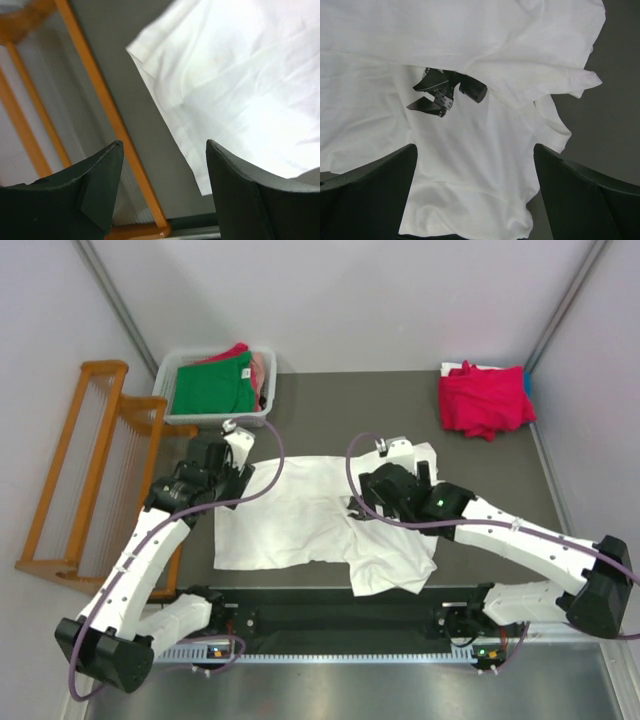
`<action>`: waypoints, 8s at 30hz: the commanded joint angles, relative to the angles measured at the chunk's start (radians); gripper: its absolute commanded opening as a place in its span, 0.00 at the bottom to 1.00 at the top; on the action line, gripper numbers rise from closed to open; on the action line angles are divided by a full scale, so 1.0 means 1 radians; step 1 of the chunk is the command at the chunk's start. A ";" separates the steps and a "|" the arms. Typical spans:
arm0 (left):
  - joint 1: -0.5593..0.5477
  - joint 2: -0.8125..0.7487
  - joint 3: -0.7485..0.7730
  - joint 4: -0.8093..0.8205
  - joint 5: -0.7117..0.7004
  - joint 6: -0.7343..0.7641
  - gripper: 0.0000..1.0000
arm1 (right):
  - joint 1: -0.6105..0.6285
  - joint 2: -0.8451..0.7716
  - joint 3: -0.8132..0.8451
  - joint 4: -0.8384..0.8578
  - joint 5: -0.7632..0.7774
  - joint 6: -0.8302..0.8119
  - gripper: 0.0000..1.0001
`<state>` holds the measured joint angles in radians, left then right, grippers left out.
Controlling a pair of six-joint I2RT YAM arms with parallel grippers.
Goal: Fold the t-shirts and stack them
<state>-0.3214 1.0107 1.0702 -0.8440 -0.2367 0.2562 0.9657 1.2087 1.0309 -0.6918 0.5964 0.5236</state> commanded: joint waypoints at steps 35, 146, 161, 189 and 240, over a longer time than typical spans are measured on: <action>0.067 0.042 -0.134 -0.140 0.025 0.138 0.54 | 0.116 0.081 -0.147 -0.028 -0.422 0.019 1.00; 0.430 0.282 -0.355 -0.029 0.461 0.360 0.40 | 0.268 0.240 -0.221 0.113 -0.438 0.184 0.99; 0.430 0.256 -0.296 -0.162 0.436 0.365 0.44 | 0.209 0.138 -0.256 0.107 -0.432 0.187 0.88; 0.429 0.341 -0.358 -0.133 0.430 0.417 0.43 | 0.183 0.193 -0.229 0.115 -0.497 0.164 0.87; 0.436 0.269 -0.035 -0.106 0.488 0.296 0.00 | 0.232 0.011 -0.140 -0.230 -0.221 0.236 0.00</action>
<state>0.1043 1.3041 0.9928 -0.9394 0.2424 0.5724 1.2106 1.2469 0.8742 -0.8753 0.3153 0.7570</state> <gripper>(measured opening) 0.023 0.017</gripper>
